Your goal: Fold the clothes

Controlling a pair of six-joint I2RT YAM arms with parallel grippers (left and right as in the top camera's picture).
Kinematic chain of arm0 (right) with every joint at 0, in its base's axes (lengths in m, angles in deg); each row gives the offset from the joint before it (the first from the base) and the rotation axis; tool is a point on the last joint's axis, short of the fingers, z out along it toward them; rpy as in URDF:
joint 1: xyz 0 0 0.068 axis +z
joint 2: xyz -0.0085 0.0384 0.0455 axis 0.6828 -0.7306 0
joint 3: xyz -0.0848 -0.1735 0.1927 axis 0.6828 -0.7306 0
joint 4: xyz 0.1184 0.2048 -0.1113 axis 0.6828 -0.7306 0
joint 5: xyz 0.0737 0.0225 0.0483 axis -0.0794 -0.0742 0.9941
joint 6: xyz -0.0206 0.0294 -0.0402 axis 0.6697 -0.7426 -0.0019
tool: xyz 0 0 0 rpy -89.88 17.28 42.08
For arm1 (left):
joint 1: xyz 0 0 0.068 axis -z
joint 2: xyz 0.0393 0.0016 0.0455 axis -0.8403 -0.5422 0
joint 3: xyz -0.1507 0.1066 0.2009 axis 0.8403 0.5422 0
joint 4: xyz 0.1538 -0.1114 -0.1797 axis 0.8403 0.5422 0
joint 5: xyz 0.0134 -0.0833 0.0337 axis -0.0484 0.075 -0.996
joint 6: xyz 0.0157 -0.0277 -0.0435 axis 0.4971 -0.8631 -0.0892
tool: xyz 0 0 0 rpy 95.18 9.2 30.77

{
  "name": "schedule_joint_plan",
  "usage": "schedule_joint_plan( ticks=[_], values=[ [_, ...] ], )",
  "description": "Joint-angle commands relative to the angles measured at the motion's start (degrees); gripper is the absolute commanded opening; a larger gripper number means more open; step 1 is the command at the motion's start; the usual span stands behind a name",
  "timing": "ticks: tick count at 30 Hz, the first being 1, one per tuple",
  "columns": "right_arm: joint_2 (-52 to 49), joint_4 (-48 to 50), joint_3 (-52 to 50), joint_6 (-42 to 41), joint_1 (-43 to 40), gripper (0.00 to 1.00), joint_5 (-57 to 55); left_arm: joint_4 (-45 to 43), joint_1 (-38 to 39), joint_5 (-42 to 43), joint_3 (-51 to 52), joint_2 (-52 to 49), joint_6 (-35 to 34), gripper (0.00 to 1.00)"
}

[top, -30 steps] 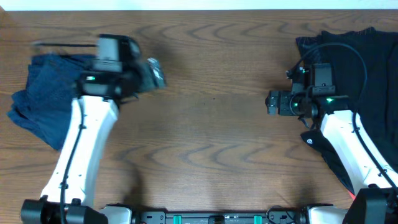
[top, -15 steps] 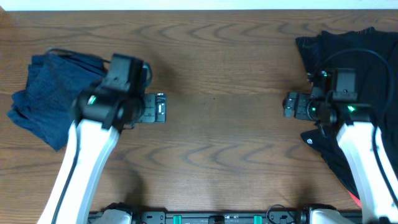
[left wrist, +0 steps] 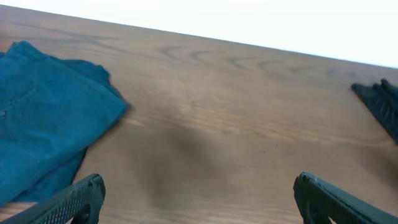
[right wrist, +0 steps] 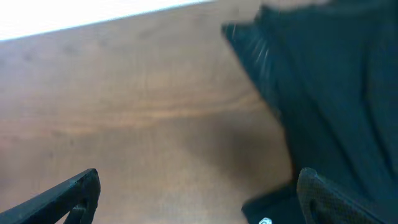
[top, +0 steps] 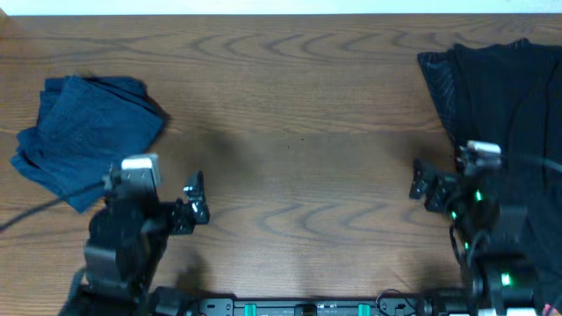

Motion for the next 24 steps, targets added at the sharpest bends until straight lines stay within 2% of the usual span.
schedule_joint_plan(
  ticks=[1, 12, 24],
  values=[
    [3.15, -0.28, -1.44, -1.07, 0.61, 0.99, -1.7, -0.15, -0.02, -1.27, 2.73, 1.88, -1.57, 0.98],
    [3.41, -6.58, -1.44, -1.05, 0.61, 0.99, -1.73, 8.66, -0.02, -1.27, 2.75, 1.81, -1.57, 0.98],
    [3.37, -18.03, -1.44, 0.46, 0.59, 0.99, -3.23, 10.64, -0.02, -1.27, 2.75, 1.77, -1.57, 0.98]
  ],
)
